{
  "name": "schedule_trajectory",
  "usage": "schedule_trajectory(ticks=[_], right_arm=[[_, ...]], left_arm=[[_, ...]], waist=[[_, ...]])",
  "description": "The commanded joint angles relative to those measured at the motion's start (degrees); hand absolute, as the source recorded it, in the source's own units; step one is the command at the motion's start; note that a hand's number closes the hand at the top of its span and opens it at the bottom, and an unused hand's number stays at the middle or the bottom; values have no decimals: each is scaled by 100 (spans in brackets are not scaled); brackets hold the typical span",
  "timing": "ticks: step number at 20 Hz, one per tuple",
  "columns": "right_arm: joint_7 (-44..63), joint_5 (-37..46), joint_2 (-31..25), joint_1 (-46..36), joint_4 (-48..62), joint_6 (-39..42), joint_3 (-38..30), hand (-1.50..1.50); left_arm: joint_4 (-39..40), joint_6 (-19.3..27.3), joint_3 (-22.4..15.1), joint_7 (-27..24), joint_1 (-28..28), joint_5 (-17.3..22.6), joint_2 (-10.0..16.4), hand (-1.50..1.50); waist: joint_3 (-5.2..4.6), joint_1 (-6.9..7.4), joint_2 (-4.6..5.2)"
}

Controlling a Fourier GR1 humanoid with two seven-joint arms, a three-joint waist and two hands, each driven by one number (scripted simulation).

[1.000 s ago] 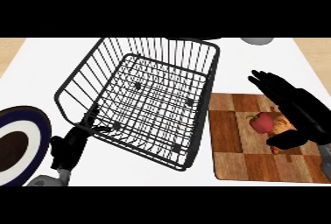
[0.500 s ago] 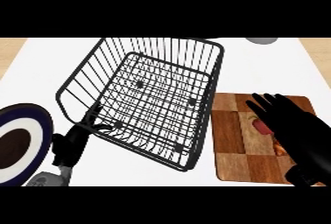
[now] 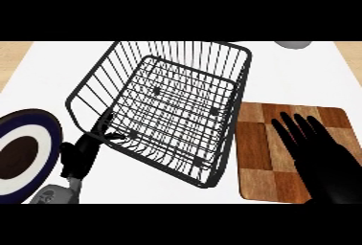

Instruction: Pick the bell pepper from the cutting board and place it in the tiered basket

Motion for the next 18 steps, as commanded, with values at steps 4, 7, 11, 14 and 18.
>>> schedule_trajectory(ticks=[4,7,11,14,18], right_arm=[[353,650,735,-197,1102,29,151,-150],[-1,712,767,110,1255,-211,137,-150],[-622,729,807,113,1647,-594,-259,-150],[-787,920,679,305,1858,-792,-400,-150],[-837,864,695,413,1845,-713,-746,-150]], left_arm=[[-405,-331,141,-204,-44,104,-103,0],[-175,-192,75,-93,-277,-79,-409,0],[-176,-263,160,-307,-14,-203,-438,0],[-300,-222,178,-171,-43,-267,-493,0],[-142,-447,397,-50,-320,-241,-408,0]], waist=[[9,87,-1],[10,22,1],[9,29,-1],[9,15,-6],[8,-5,-8]])
